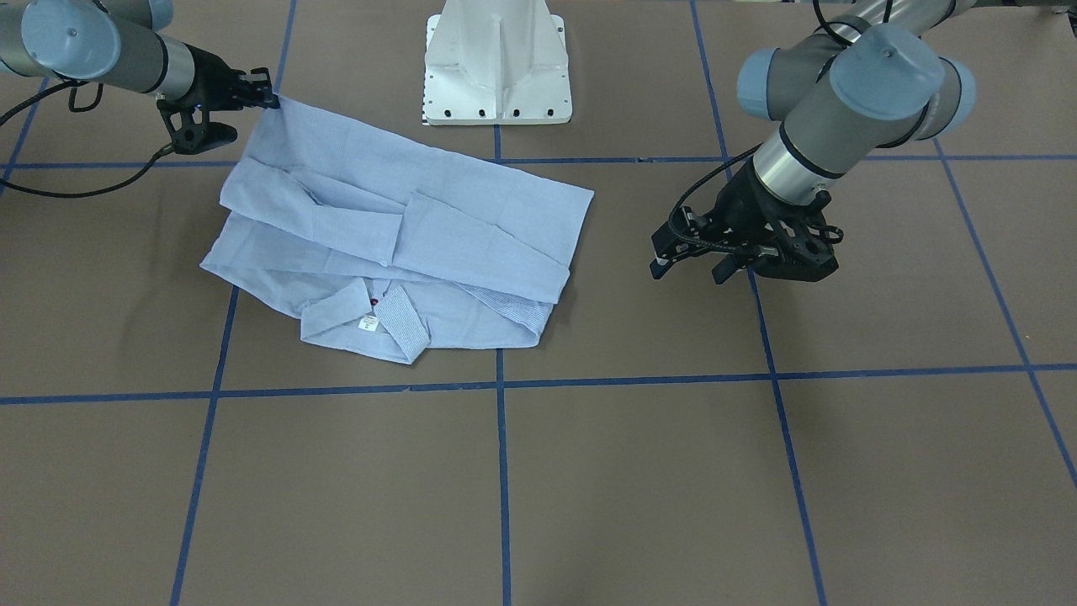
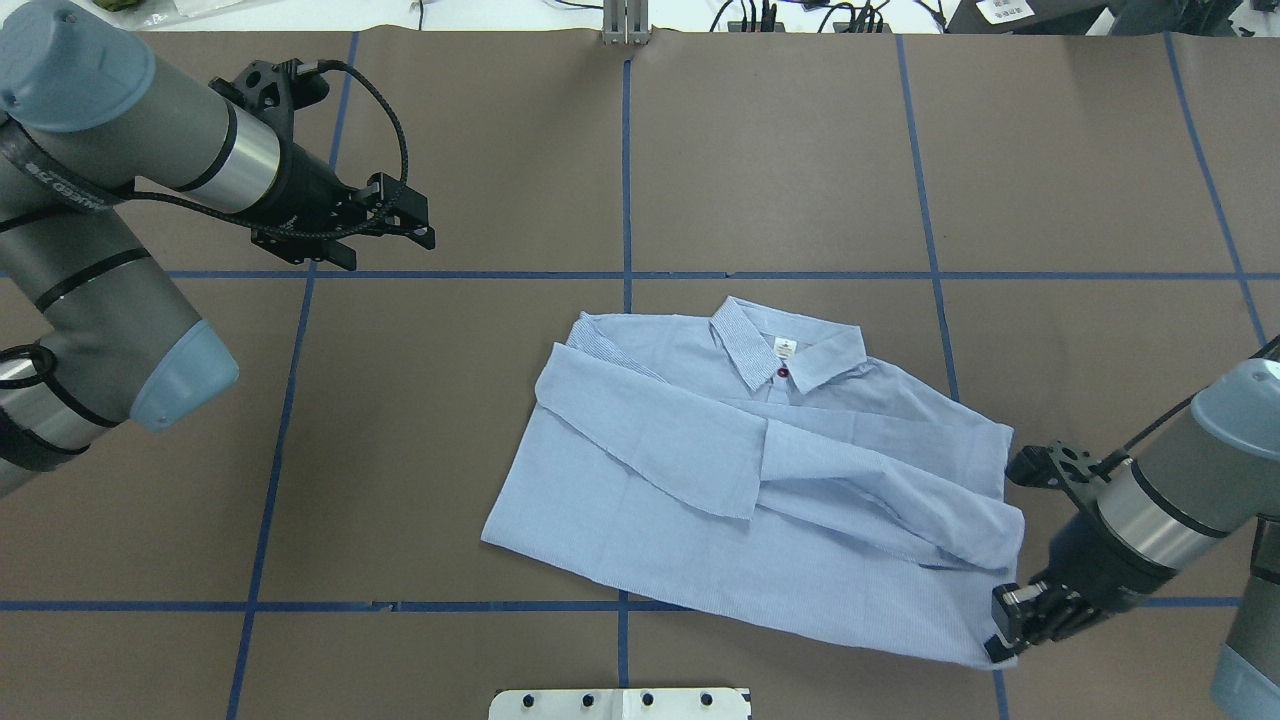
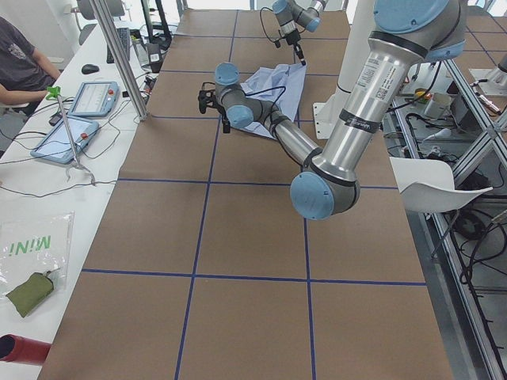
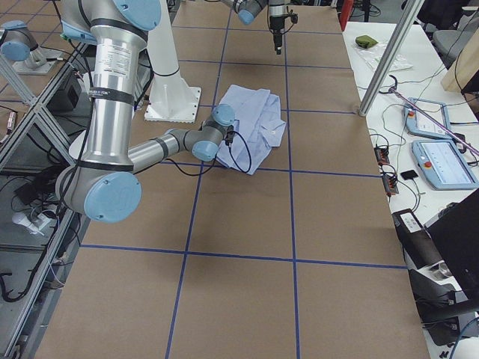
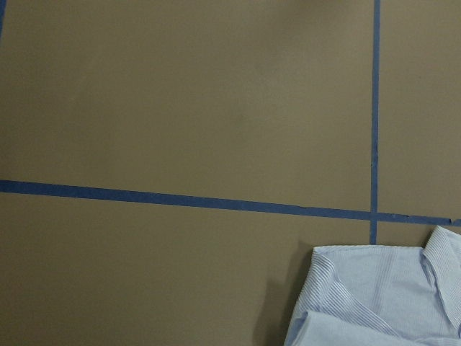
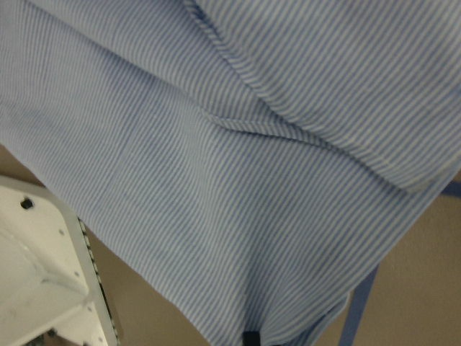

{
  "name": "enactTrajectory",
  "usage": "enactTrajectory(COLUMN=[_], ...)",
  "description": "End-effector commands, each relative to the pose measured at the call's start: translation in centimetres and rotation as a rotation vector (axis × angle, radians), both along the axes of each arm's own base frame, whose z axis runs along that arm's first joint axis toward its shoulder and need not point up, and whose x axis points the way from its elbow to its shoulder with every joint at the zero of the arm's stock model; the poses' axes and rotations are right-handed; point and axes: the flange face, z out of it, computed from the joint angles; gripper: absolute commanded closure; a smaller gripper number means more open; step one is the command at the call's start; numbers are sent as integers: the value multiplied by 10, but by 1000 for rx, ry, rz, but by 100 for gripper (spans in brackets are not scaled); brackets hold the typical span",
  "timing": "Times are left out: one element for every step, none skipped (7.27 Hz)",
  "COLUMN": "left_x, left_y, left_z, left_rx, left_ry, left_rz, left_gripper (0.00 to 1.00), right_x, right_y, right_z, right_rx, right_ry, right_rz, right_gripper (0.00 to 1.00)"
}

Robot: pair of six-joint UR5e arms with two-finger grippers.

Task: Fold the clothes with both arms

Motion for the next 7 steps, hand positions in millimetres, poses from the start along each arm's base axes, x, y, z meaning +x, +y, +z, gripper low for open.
enactTrajectory(left_x=[-1,-1,0,5,17,28,57], left_y=[1,1,5,16,36,64,96], left_z=[-2,-4,-7,-13,-16,-16,-18], left_rx=[7,11,15,28,36,25,-47], left_ry=[1,4,9,19,29,40,52], left_rz=[-5,-5,0,17,53,93,131], left_gripper=[0,0,0,0,0,0,0], right_x=[28,27,22,24,32,48,66], right_y=[28,28,26,5,-29,-62,-94], right_z=[19,26,23,10,-12,-30,-55], right_rx=[-66,-74,-59,-24,15,51,99], right_ry=[-19,-8,-25,-65,-113,-148,-188], right_rz=[-93,-97,-94,-33,52,143,234], right_gripper=[100,63,1,0,0,0,0])
